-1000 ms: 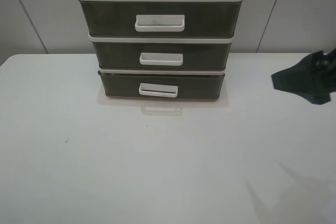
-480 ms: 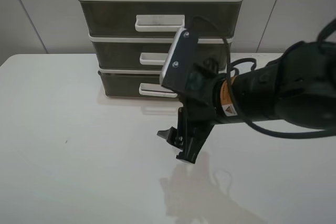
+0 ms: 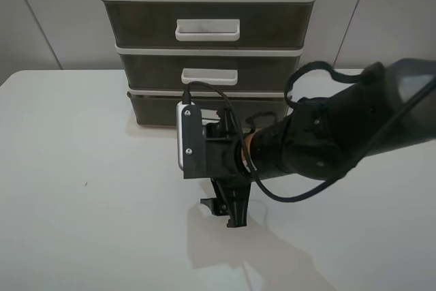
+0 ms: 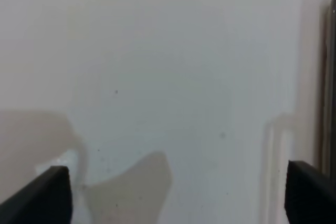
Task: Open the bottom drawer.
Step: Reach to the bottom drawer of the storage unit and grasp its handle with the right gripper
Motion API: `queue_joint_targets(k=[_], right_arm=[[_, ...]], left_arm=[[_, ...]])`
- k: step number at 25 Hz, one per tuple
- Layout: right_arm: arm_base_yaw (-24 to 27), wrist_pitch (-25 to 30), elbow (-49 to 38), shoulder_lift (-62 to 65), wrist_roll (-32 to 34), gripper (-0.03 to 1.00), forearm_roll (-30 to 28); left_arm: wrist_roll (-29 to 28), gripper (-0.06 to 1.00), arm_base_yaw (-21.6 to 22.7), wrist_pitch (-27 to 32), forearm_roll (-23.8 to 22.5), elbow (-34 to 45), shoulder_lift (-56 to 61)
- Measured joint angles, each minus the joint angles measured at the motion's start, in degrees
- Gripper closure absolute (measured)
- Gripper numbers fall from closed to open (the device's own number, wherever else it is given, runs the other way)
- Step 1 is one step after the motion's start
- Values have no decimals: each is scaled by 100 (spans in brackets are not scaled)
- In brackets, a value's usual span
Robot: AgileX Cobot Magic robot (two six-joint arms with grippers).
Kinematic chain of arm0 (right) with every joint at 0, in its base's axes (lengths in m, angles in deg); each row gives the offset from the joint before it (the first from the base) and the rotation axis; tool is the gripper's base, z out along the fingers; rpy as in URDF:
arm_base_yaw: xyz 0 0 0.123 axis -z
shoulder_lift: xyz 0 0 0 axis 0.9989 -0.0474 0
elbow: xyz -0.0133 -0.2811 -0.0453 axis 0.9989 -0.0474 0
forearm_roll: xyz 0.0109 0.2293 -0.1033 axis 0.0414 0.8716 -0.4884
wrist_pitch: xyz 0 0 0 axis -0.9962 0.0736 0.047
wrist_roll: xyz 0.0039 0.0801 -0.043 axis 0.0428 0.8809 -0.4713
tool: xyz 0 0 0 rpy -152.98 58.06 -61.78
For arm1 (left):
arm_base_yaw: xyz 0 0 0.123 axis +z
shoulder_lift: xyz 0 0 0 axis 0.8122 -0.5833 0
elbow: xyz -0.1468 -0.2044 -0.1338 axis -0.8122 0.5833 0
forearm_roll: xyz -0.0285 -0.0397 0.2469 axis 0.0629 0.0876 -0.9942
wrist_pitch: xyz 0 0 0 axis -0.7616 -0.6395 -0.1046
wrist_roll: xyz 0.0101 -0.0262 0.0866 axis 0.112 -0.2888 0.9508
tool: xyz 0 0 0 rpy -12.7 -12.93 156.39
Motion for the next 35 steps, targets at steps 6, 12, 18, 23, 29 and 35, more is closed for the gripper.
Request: queue_joint_targets(k=[6,12,18,23,29,35], right_arm=[[80,-1364,5,-331,-2108,17,2193],[135,-2543,11,-853,-3821,17,3933],[135,-3036,17,-1244,-4061,17,4127],[158,-3048,68,-1303,-4063,17,4133],[244,-2338,316,-1303,-4063,17,4173],[394,-2248,327,-1303,-4063,17,4262]], left_arm=[[0,20,0,0,-5,0,0],[0,20,0,0,-41,0,0],[0,20,0,0,-41,0,0],[0,20,0,0,-41,0,0],[0,20,0,0,-41,0,0],[0,20,0,0,-41,0,0]])
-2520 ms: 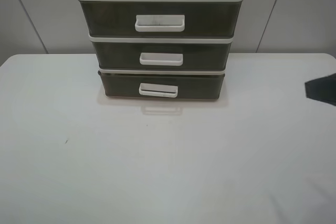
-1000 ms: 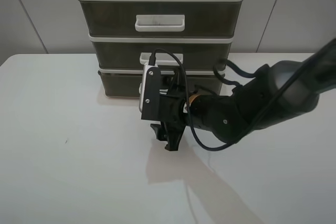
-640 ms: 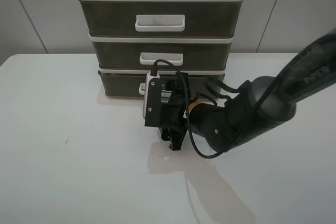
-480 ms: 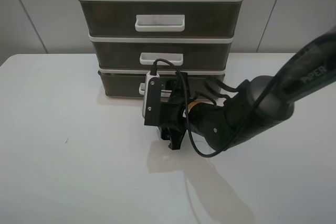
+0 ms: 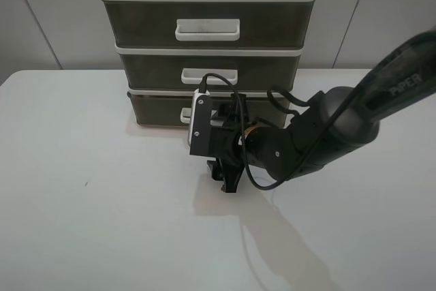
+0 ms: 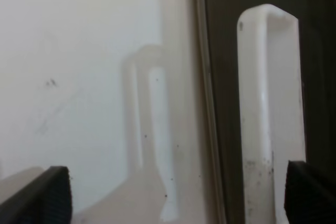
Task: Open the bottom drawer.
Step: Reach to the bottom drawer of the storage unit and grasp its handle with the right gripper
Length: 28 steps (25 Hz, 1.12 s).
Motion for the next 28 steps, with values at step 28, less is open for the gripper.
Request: queue_joint_targets(k=[28], right_arm=[[189,11,155,-171,0,17,1]], left_arm=[[0,20,0,0,0,0,0]])
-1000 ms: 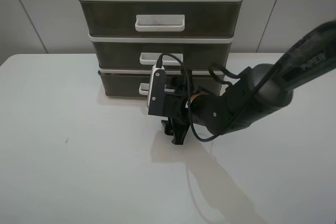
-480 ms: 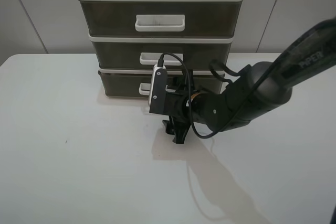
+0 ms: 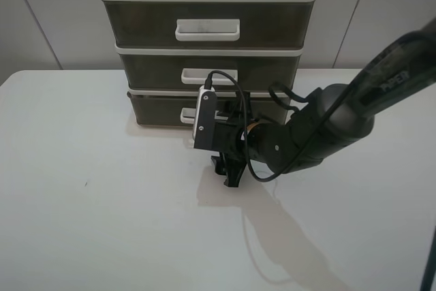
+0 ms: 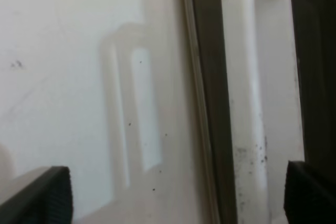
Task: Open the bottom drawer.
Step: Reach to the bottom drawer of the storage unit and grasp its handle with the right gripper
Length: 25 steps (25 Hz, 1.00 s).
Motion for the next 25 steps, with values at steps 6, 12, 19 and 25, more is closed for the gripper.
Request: queue_joint_targets(k=[6,12,19,25], right_arm=[[0,-118,6,-5,0,23,0],[0,-303,25,-6,0,62,16],[0,-408,32,-1,-108,85,-2],[0,-384,32,15,-108,85,-2]], left_arm=[[0,20,0,0,0,0,0],[0,20,0,0,0,0,0],[0,20,0,0,0,0,0],[0,20,0,0,0,0,0]])
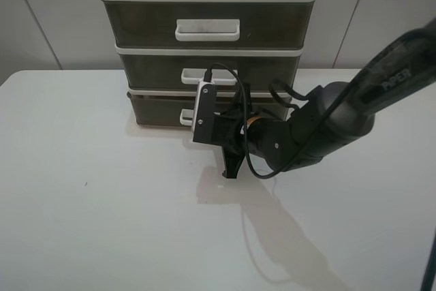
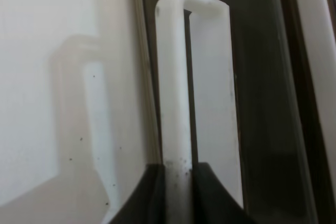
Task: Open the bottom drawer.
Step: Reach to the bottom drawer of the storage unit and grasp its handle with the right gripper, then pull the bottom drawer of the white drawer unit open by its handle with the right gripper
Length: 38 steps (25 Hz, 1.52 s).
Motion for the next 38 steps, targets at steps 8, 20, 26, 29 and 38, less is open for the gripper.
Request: queue_joint_targets(k=[8,20,26,29,38], right_arm=[[0,284,-121,233,-4,85,36],[-189,377,-473,517,-4,86,149],[-376,470,-473,543,-4,86,376],[-452,537,-473,576,-4,86,497],[-546,673,-675,719,-189,86,512]], left_arm=[[0,20,0,0,0,0,0],[0,20,0,0,0,0,0],[0,20,0,0,0,0,0],[0,20,0,0,0,0,0],[0,20,0,0,0,0,0]])
